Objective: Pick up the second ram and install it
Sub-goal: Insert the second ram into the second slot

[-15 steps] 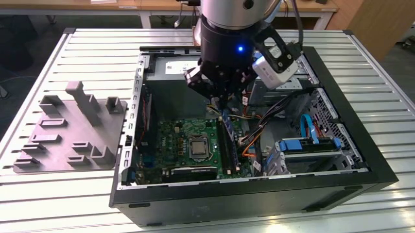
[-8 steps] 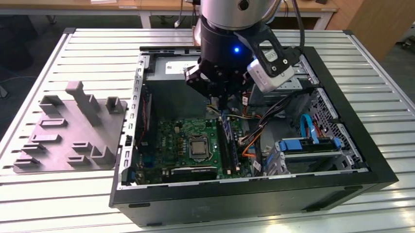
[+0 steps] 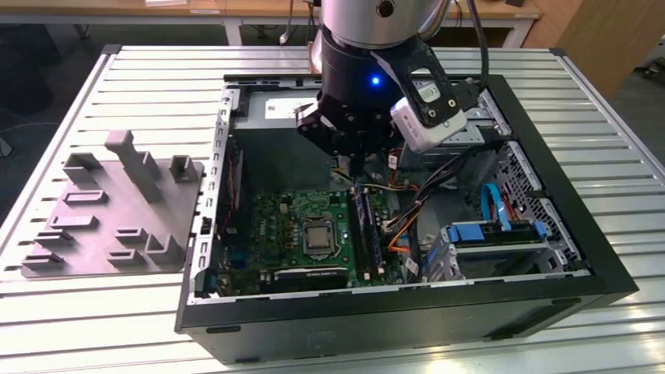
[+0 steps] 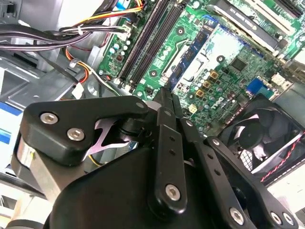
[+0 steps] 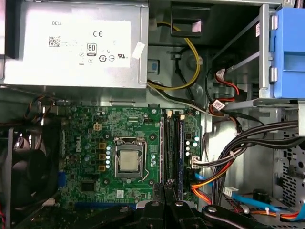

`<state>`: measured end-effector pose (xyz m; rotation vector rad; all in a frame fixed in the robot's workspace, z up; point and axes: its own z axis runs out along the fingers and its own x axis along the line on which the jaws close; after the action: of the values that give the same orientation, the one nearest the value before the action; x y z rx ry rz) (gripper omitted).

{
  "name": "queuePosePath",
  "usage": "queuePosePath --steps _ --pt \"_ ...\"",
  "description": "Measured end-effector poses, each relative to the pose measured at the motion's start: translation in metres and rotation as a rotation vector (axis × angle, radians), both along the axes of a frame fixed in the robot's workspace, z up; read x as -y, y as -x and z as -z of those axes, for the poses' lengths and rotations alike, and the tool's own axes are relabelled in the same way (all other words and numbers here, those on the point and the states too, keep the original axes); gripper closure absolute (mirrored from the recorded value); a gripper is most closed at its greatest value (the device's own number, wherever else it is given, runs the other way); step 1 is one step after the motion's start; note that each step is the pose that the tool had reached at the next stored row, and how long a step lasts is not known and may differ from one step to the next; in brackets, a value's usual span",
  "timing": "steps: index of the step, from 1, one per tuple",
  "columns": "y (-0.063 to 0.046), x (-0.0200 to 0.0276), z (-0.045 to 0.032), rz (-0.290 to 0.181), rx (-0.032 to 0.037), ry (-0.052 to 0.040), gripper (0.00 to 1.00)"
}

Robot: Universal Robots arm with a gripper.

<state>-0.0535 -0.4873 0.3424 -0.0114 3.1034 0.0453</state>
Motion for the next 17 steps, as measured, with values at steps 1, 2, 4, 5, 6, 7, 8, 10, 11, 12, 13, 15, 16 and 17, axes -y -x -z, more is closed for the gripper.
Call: queuePosePath --steps 1,2,4,5,6,7,8,10,11,12,13,15,16,17 --pt "0.000 0.0000 0.0001 0.000 0.0003 -0.0052 0.89" --pt "0.000 0.0001 0.0001 0.000 0.0004 -0.0124 0.89" --pt "0.000 0.0003 0.0005 0.000 0.0005 -0.0244 0.89" --pt "0.000 0.0003 0.0014 0.000 0.0006 -0.0275 0.89" --pt "0.000 0.0003 0.0026 0.000 0.0007 -0.0292 0.89" --pt "0.000 0.0004 0.0037 0.000 0.0006 -0.0297 0.89" --pt "0.000 0.0004 0.0052 0.000 0.0005 -0.0305 0.89" --pt "0.000 0.0004 0.0081 0.000 0.0005 -0.0316 0.89" --pt "0.000 0.0004 0.0094 0.000 0.0005 -0.0317 0.89" --pt "-0.001 0.0004 0.0107 -0.001 0.0005 -0.0320 0.89" --pt "-0.001 0.0004 0.0121 -0.003 0.0004 -0.0321 0.89" --pt "-0.002 0.0004 0.0146 -0.005 0.0003 -0.0321 0.89" --pt "-0.003 0.0004 0.0158 -0.007 0.0003 -0.0322 0.89" --pt "-0.004 0.0004 0.0169 -0.008 0.0003 -0.0322 0.89"
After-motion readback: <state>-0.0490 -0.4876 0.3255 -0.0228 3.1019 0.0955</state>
